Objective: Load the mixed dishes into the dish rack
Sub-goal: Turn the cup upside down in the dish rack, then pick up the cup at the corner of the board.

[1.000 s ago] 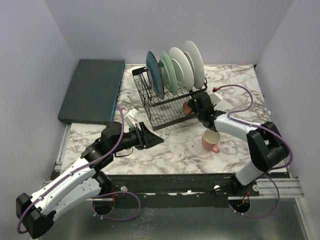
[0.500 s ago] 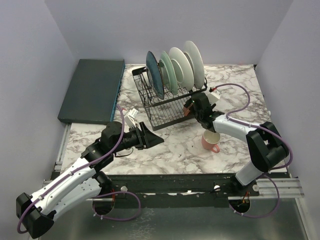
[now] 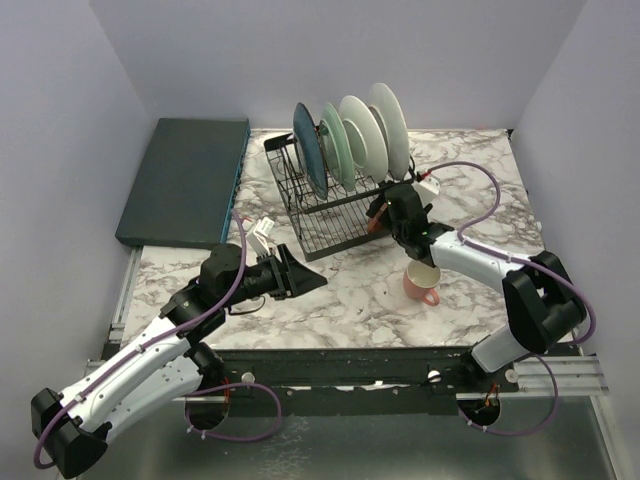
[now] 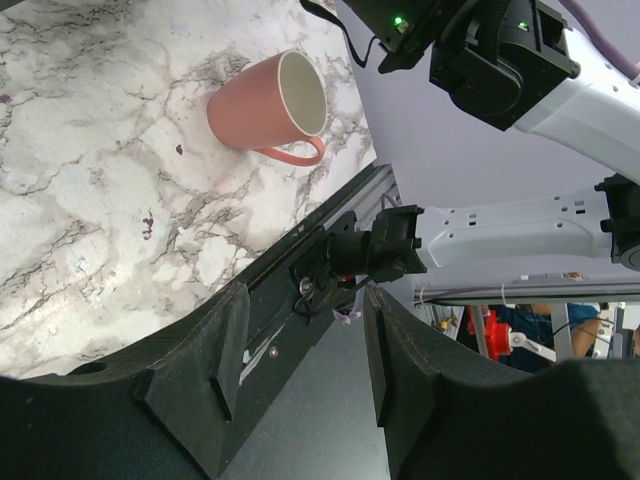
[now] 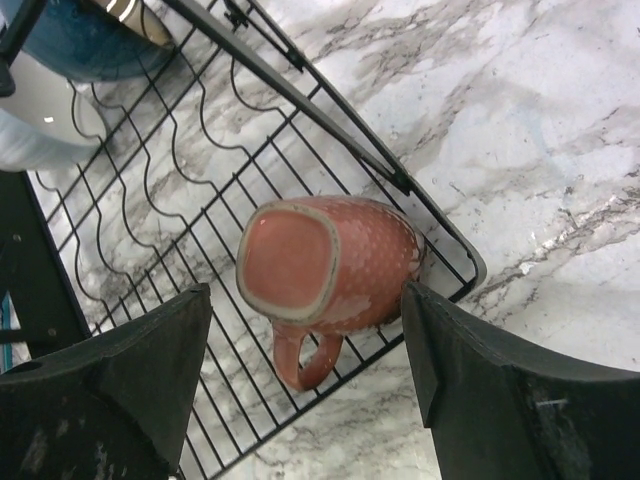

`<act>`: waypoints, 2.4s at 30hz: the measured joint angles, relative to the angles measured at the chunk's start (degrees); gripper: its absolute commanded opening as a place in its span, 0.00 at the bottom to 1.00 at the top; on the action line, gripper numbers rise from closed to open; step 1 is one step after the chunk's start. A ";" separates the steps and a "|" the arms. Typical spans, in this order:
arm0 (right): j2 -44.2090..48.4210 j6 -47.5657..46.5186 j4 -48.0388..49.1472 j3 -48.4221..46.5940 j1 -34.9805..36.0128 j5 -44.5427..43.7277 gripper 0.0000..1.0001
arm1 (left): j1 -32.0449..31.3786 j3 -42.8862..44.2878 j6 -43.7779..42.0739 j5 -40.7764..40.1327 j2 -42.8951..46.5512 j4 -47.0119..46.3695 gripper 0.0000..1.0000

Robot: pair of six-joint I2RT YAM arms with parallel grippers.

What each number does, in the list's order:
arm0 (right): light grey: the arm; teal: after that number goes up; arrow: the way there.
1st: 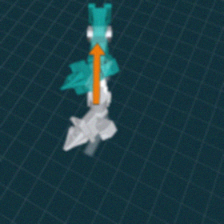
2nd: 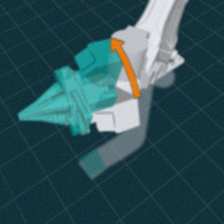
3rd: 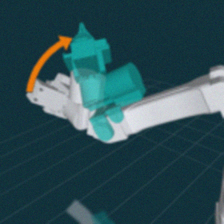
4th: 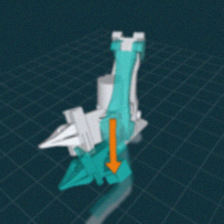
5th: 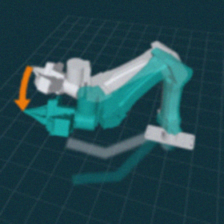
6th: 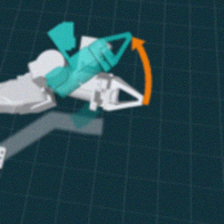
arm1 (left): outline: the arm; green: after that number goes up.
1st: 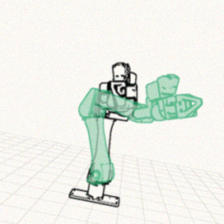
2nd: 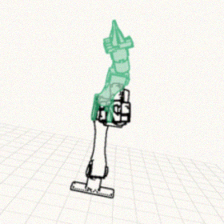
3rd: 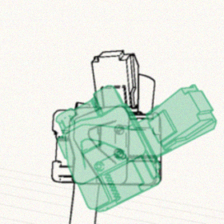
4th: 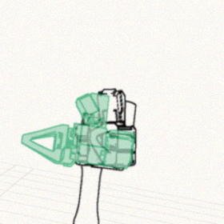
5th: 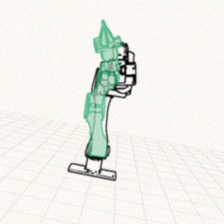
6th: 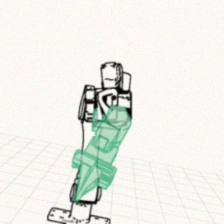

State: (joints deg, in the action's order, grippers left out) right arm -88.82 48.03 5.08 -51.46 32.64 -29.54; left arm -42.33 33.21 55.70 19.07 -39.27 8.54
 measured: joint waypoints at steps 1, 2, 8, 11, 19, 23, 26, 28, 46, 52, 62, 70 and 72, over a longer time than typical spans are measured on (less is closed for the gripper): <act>0.44 -0.50 -0.66 0.00 0.00 0.72 0.82 | 0.00 0.00 0.00 -0.02 0.04 0.20 0.57; 0.85 -1.14 -1.44 0.02 0.00 1.20 0.82 | 0.00 0.00 -0.02 -0.02 0.11 0.46 0.58; 4.90 -4.11 -6.86 1.33 -0.09 3.61 0.82 | 0.00 0.00 0.00 -0.07 -0.09 1.03 0.58; 8.83 -5.75 -9.84 3.74 0.00 4.44 0.82 | 0.00 0.00 0.17 -0.07 -1.46 1.03 0.59; 19.52 -9.79 -19.26 8.96 -0.13 4.59 0.83 | 0.00 0.20 0.68 -0.52 -5.62 1.09 0.62; 21.18 -11.78 -22.75 9.05 -0.13 4.59 0.84 | 0.00 1.25 0.66 -1.22 -6.73 1.09 0.62; 21.11 -12.72 -24.65 8.26 -0.33 4.83 0.84 | 0.00 2.03 0.63 -2.05 -7.76 1.01 0.62; 21.07 -13.16 -25.46 7.82 -0.50 5.09 0.84 | 0.00 2.10 0.61 -2.60 -8.39 0.98 0.62; 20.98 -18.29 -37.75 1.31 0.46 3.17 0.85 | 0.52 11.43 -4.17 -4.35 -20.83 0.50 0.62; 22.21 -18.03 -38.58 0.96 0.42 0.94 0.85 | 2.69 13.75 -6.45 -4.26 -25.18 0.07 0.62; 22.84 -18.08 -38.34 -2.12 -1.25 0.66 0.84 | 6.80 16.70 -9.07 2.78 -31.26 -2.47 0.61; 19.47 -20.39 -37.29 -4.81 -7.23 6.05 0.84 | 9.25 20.04 -9.42 9.60 -37.09 -5.81 0.61; 18.03 -20.72 -35.95 -5.33 -9.33 7.37 0.84 | 9.99 21.24 -9.38 9.92 -38.66 -6.34 0.61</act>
State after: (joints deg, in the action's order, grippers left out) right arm -70.78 27.31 -30.87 -56.80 23.31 -22.17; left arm -32.34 54.46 46.33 28.99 -77.93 2.20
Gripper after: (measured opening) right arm 0.845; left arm 0.608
